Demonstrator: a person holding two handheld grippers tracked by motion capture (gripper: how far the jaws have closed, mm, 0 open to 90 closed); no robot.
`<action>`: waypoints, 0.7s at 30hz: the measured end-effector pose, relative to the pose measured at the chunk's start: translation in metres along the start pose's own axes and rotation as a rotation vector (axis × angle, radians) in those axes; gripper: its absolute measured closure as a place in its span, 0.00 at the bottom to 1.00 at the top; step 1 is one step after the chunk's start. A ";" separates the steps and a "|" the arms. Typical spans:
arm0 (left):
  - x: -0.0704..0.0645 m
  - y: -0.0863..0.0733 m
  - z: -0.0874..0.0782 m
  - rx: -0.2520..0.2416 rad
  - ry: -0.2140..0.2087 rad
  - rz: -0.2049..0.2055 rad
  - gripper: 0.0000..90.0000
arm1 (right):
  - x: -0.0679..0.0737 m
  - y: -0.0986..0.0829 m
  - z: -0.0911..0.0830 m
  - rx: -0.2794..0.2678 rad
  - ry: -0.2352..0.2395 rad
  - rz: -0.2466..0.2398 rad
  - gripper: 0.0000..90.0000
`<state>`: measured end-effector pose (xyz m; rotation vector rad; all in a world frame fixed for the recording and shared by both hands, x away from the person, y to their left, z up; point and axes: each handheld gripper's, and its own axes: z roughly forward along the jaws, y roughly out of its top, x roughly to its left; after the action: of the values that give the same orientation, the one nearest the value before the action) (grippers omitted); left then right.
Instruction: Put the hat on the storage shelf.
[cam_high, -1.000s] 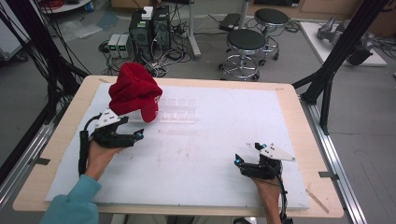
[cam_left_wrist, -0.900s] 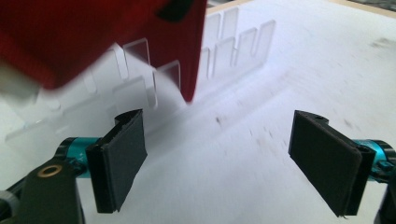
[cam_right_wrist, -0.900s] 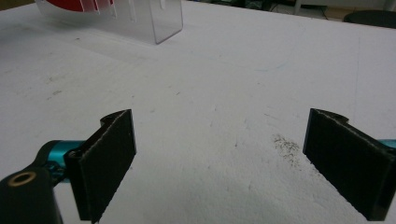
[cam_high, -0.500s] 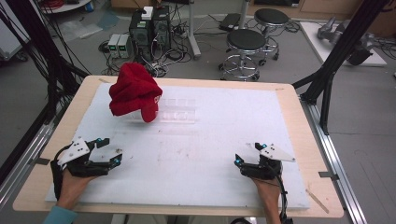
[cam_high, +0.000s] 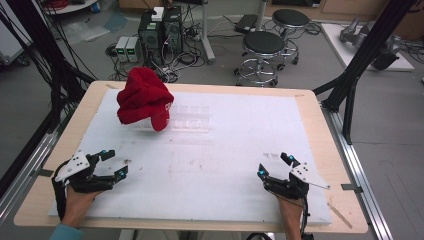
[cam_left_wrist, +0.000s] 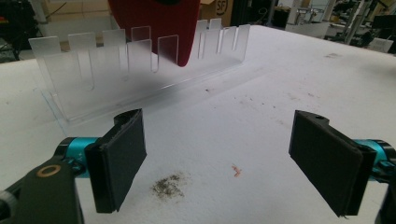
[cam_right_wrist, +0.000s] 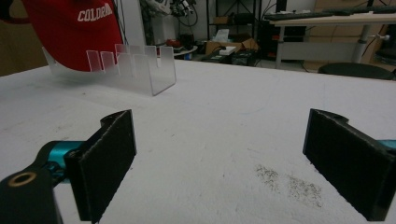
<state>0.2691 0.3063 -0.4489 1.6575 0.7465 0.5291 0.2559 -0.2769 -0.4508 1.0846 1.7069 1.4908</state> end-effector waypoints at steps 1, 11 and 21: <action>0.000 0.000 0.000 -0.005 0.000 -0.001 0.21 | 0.001 0.000 0.001 0.007 -0.002 -0.004 0.09; -0.002 -0.002 -0.004 -0.041 0.011 0.019 0.21 | 0.002 0.000 0.001 0.013 -0.002 -0.017 0.09; -0.001 -0.001 -0.002 -0.024 0.014 0.006 0.21 | 0.002 0.000 0.001 0.012 0.001 -0.024 0.09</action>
<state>0.2667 0.3070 -0.4497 1.6361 0.7430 0.5520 0.2559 -0.2745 -0.4506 1.0662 1.7255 1.4681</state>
